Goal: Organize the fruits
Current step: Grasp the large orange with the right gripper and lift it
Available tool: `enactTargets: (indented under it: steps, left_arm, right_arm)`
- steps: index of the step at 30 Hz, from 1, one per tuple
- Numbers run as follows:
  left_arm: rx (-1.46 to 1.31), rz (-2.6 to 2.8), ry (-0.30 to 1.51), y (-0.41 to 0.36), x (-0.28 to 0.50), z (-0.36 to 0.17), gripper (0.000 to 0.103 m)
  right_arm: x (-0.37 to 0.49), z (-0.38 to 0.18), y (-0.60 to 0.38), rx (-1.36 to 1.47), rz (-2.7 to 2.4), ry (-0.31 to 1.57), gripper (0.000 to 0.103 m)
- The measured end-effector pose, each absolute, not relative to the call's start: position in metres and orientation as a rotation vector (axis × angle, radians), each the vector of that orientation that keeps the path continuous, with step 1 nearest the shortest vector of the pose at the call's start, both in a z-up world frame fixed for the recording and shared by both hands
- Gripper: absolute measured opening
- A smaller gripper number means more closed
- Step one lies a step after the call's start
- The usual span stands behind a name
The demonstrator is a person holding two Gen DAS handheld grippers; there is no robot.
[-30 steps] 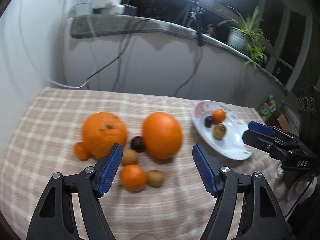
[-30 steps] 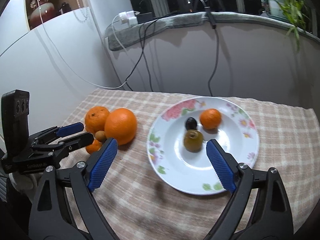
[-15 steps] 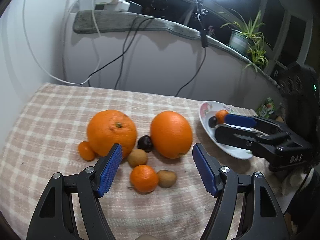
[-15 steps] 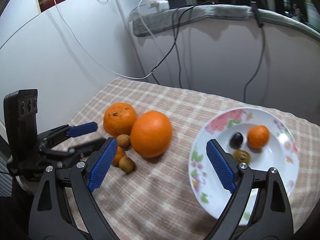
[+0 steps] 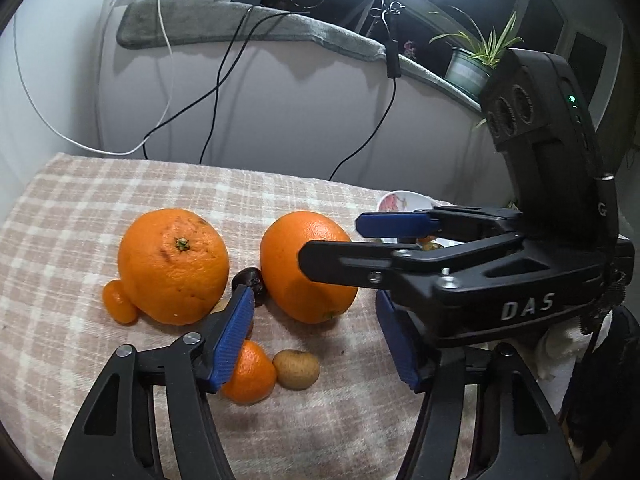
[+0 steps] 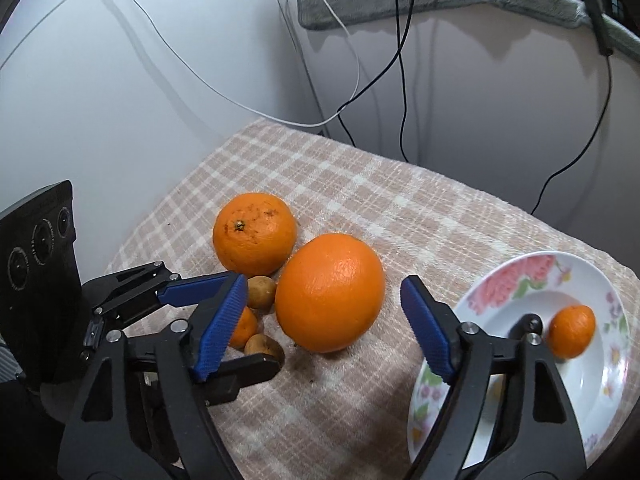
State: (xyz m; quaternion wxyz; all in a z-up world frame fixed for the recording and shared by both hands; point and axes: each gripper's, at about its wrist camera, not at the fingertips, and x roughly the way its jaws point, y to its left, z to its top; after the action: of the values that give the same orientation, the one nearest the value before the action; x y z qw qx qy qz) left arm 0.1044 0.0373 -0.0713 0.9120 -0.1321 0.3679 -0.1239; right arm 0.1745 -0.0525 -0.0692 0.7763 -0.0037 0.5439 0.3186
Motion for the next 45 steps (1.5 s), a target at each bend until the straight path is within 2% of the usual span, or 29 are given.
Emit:
enactTargets:
  steps: [4,13,16,34,45]
  left_arm:
    - [-0.273,-0.255,0.77,0.036,0.109,-0.074,0.058]
    - [-0.276,-0.254,0.799,0.033,0.118,-0.083,0.056]
    - [-0.276,-0.257,0.808,0.031,0.121,-0.085,0.05]
    - [-0.265,-0.26,0.795,0.026,0.117,-0.083,0.05]
    - [-0.245,-0.269,0.754,0.019,0.107,-0.07,0.049]
  right_arm:
    - [0.183,-0.077,-0.051,0.008,0.695,1.209,0.075]
    - [0.189,-0.089,-0.043,-0.014,0.709,1.26,0.075]
    - [0.189,-0.093,-0.041,-0.022,0.712,1.272,0.074]
    - [0.187,-0.093,-0.047,0.046,0.681,1.277,0.071]
    - [0.178,-0.069,-0.059,0.082,0.683,1.239,0.071]
